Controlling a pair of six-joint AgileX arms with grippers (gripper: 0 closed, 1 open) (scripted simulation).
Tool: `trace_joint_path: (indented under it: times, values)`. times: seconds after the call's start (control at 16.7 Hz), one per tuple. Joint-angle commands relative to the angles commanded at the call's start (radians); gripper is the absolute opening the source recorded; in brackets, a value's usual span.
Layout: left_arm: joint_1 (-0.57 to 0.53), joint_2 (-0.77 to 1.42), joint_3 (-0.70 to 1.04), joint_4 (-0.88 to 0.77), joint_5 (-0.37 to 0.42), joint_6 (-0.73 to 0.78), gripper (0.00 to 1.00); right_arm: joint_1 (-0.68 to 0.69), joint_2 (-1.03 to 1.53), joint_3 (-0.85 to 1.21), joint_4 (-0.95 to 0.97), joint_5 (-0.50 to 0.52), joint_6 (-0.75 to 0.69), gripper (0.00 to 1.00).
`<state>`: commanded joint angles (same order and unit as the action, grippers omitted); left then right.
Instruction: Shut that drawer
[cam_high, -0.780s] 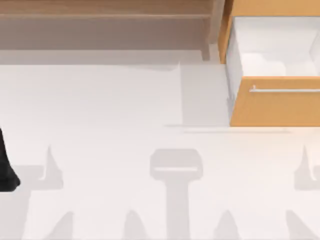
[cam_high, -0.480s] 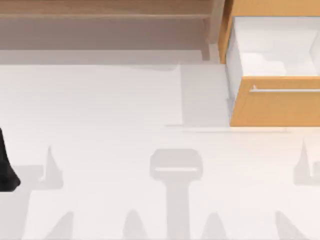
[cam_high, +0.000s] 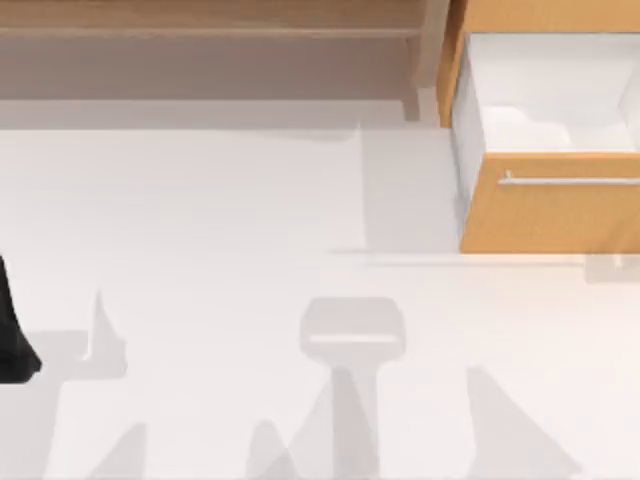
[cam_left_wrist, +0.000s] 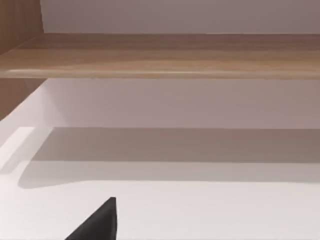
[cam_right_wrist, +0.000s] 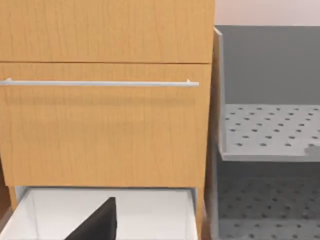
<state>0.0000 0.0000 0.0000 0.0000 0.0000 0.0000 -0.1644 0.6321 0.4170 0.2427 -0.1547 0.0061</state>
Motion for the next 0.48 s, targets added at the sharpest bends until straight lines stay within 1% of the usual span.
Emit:
trace_joint_path:
  times: [0.24,0.48]
  values:
    - [0.000,0.000,0.000,0.000,0.000,0.000,1.00,-0.069,0.300,0.176,0.101,-0.068,0.005,1.00]
    - [0.000,0.000,0.000,0.000,0.000,0.000,1.00,-0.110,0.473,0.285,0.162,-0.110,0.009,1.00]
